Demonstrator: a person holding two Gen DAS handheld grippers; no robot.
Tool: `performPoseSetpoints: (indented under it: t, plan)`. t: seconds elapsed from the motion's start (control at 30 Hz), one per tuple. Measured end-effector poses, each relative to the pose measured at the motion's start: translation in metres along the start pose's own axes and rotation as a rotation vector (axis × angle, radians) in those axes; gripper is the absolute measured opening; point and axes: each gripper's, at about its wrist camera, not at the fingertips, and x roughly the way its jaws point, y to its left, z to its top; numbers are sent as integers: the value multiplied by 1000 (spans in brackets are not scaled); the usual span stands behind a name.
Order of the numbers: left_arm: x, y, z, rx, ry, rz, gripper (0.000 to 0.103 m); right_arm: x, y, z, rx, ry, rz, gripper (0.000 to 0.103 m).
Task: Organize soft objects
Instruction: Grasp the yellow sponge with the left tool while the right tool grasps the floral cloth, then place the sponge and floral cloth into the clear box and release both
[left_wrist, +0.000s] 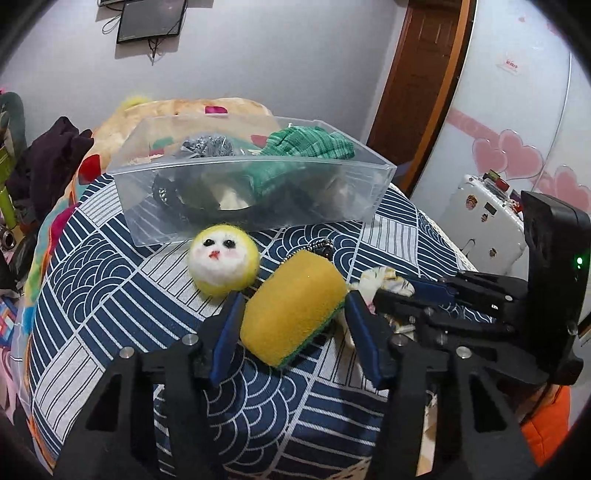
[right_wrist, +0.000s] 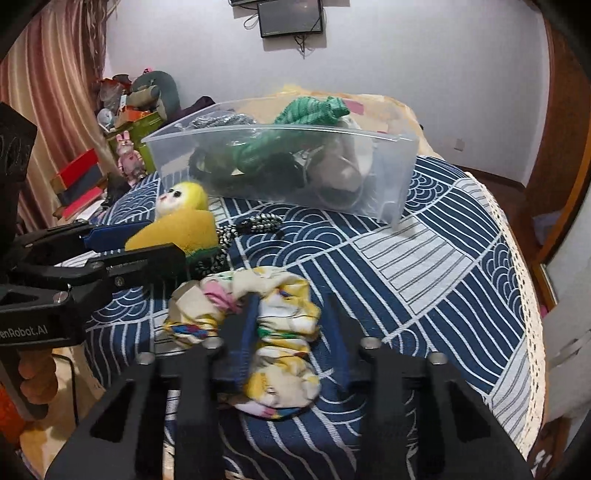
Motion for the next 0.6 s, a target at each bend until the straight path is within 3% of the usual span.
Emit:
performPoseSetpoints:
  t: [0.07,0.23,0.6]
  plan:
    - [-4,1,-1,-6,-5,-2,53,-2,0,1,2,-11,-7,18]
    - [-17,6,2,-15,-37,15,52,-11,-2,6,17,-51,-22,15]
    - [-49,12,26,3,-160,92,52,-45,-9,28,28,-181,-84,14]
